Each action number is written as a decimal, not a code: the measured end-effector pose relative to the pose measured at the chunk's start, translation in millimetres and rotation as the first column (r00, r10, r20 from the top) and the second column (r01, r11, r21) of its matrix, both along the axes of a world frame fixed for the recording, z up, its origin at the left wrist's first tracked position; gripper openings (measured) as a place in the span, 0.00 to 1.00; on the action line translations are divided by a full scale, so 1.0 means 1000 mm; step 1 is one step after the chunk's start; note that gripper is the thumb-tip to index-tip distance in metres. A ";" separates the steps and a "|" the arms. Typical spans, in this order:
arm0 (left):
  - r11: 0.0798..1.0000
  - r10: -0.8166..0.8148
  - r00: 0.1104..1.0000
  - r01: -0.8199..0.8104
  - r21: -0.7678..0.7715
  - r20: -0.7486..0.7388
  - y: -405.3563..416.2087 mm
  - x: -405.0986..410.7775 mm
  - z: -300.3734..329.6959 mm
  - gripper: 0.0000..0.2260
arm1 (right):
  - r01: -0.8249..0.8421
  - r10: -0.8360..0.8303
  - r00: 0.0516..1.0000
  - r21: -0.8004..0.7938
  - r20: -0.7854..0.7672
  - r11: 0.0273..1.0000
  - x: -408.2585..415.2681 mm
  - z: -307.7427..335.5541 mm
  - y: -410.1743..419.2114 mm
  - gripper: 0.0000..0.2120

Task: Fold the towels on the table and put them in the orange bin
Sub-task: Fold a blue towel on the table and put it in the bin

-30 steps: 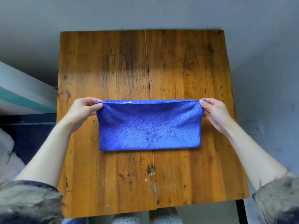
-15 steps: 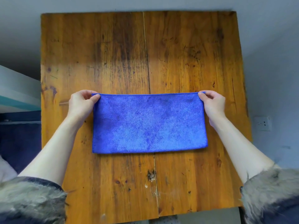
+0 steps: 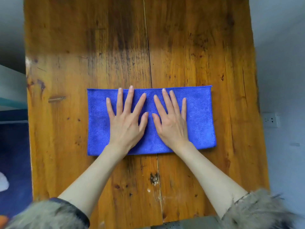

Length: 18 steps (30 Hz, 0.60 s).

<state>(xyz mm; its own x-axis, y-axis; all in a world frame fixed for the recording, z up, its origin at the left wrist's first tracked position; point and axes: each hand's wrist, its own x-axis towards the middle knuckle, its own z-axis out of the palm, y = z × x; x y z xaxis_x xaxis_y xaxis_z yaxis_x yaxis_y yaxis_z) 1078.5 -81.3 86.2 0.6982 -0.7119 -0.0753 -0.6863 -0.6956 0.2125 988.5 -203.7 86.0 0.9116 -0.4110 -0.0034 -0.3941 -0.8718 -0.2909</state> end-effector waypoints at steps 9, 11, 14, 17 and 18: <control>0.992 0.115 0.993 -0.117 0.055 0.028 0.047 0.031 -0.018 0.26 | 0.183 -0.184 0.982 -0.049 -0.033 0.982 -0.029 -0.020 -0.059 0.26; 0.989 0.139 0.990 -0.139 0.043 0.008 0.059 0.031 -0.017 0.27 | 0.209 -0.210 0.977 -0.042 -0.030 0.977 -0.036 -0.020 -0.064 0.26; 0.991 0.133 0.991 -0.133 0.033 -0.007 0.065 0.030 -0.017 0.27 | 0.202 -0.203 0.978 -0.040 -0.050 0.979 -0.041 -0.020 -0.068 0.26; 0.990 0.132 0.991 -0.132 0.043 -0.014 0.063 0.030 -0.017 0.27 | 0.200 -0.203 0.976 -0.049 -0.075 0.979 -0.040 -0.018 -0.070 0.26; 0.990 0.132 0.991 -0.131 0.045 -0.020 0.063 0.030 -0.016 0.27 | 0.198 -0.202 0.975 -0.056 -0.088 0.979 -0.040 -0.017 -0.069 0.26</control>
<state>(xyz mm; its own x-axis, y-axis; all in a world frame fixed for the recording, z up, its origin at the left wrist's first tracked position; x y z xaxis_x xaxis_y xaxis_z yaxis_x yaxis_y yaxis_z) 1108.4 -18.1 70.0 0.7833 -0.6098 -0.1212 -0.5837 -0.7884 0.1942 948.6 -272.5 68.6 0.8075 -0.5868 -0.0609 -0.5854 -0.7842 -0.2056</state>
